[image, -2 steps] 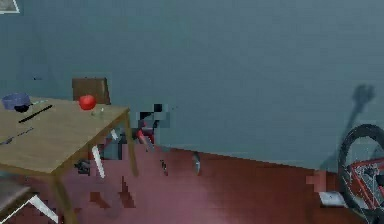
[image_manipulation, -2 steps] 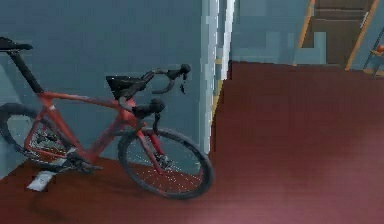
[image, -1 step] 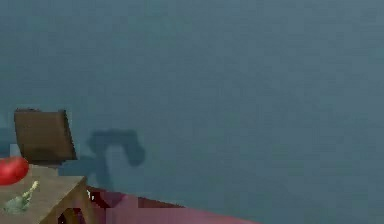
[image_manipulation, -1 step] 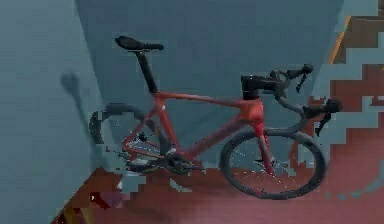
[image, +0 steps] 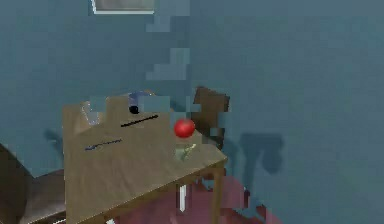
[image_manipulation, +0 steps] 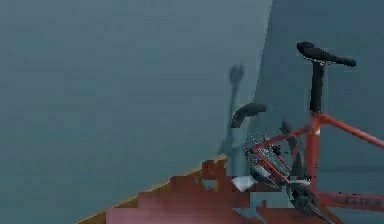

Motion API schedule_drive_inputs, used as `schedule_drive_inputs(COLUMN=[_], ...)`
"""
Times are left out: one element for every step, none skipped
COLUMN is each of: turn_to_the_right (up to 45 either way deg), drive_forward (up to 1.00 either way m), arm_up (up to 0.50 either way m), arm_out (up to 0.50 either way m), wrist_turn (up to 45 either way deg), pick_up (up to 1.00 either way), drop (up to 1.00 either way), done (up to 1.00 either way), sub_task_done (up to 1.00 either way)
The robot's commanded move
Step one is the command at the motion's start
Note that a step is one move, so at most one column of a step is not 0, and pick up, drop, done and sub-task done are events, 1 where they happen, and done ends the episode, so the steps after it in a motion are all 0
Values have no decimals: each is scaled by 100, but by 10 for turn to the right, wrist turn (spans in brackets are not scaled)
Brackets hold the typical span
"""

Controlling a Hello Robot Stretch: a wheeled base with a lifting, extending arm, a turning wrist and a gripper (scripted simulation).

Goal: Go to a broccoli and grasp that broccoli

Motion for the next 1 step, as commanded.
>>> schedule_drive_inputs(turn_to_the_right=[-450], drive_forward=[0], arm_up=[0], arm_out=[0], wrist_turn=[0], pick_up=[0], drop=[0], done=[0], sub_task_done=[0])
